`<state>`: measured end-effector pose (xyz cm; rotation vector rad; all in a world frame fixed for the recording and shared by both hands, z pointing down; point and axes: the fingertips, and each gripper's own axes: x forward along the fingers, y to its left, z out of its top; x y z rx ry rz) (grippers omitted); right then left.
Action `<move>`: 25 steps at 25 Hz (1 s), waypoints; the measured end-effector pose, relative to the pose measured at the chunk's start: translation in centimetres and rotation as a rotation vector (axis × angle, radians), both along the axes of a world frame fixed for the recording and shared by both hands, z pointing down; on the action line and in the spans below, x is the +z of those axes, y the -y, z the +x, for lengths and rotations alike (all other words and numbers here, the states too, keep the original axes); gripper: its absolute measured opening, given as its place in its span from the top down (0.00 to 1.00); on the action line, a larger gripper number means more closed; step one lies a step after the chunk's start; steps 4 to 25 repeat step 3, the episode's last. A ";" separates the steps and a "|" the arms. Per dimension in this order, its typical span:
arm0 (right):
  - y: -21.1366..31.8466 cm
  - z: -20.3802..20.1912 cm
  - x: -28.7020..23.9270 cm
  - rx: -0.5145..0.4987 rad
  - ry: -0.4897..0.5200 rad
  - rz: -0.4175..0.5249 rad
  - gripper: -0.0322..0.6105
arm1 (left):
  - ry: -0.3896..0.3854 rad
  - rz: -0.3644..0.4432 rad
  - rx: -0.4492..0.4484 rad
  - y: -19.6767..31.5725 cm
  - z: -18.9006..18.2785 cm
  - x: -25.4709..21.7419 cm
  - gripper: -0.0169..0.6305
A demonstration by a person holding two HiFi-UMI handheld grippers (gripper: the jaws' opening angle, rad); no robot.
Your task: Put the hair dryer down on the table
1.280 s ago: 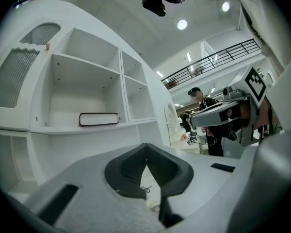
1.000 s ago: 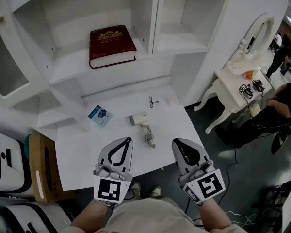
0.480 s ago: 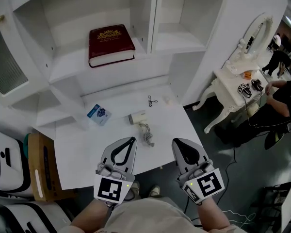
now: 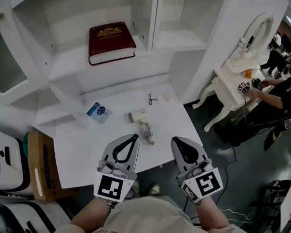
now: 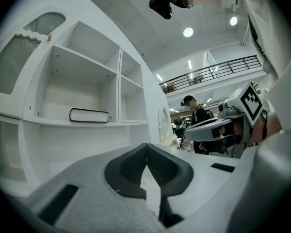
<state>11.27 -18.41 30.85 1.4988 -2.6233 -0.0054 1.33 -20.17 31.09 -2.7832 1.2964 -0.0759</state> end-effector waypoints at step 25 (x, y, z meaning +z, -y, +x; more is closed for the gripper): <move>0.2 -0.2 0.0 0.001 0.001 -0.001 0.92 | -0.006 -0.002 0.005 0.2 0.0 -0.1 0.95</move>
